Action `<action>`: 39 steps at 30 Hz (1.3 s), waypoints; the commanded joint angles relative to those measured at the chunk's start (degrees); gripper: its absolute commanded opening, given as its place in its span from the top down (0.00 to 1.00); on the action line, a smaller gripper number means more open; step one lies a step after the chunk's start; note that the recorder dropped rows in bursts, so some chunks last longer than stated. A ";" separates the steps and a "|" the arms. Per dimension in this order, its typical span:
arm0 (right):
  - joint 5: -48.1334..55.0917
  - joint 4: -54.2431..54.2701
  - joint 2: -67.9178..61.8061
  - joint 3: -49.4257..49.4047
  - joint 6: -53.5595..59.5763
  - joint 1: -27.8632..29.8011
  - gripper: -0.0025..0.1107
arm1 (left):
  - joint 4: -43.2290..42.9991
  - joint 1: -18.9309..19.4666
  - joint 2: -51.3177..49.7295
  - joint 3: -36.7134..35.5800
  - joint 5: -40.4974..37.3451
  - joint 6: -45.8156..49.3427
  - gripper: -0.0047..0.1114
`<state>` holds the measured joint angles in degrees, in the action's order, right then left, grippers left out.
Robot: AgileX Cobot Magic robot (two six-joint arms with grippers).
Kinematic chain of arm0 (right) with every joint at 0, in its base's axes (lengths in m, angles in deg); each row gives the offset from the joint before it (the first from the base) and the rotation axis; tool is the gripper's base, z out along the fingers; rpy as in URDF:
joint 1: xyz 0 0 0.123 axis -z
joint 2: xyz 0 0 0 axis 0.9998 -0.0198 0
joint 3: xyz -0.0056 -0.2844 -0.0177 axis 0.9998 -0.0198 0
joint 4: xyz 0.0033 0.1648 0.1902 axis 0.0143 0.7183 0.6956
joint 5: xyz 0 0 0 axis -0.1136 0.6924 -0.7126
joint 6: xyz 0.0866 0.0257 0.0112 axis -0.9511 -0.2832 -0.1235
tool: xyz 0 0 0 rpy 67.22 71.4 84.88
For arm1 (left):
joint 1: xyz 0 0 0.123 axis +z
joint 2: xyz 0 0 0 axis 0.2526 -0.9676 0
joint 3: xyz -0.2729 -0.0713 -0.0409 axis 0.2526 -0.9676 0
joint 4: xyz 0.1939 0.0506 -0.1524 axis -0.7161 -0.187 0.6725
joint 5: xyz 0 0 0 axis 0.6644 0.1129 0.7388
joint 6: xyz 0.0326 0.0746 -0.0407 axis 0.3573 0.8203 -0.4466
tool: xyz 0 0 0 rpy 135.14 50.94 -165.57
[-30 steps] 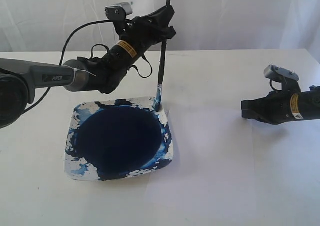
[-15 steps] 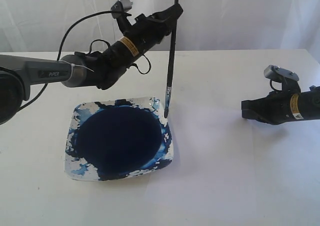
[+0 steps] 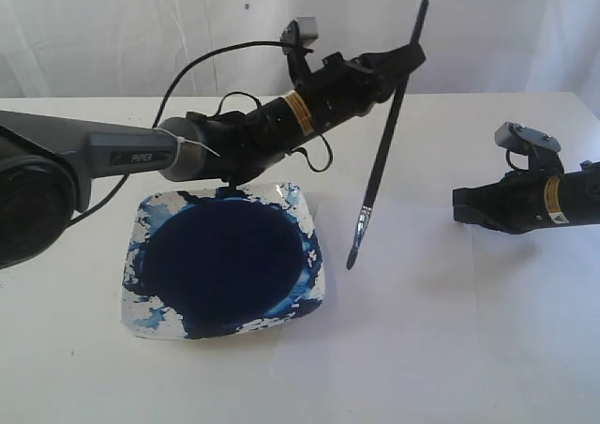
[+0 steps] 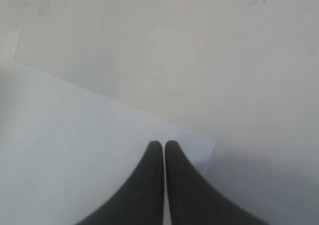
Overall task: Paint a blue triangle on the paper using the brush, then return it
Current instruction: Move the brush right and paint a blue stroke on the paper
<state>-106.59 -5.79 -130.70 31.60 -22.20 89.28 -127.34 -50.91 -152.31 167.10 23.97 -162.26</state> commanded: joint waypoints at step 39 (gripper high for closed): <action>0.70 0.06 0.45 0.02 0.77 0.07 0.95 | 23.03 -14.15 -6.79 0.25 1.20 14.90 0.96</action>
<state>-106.59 -5.79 -130.70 31.60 -22.20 89.28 -106.37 -64.82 -158.43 167.10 24.26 -147.65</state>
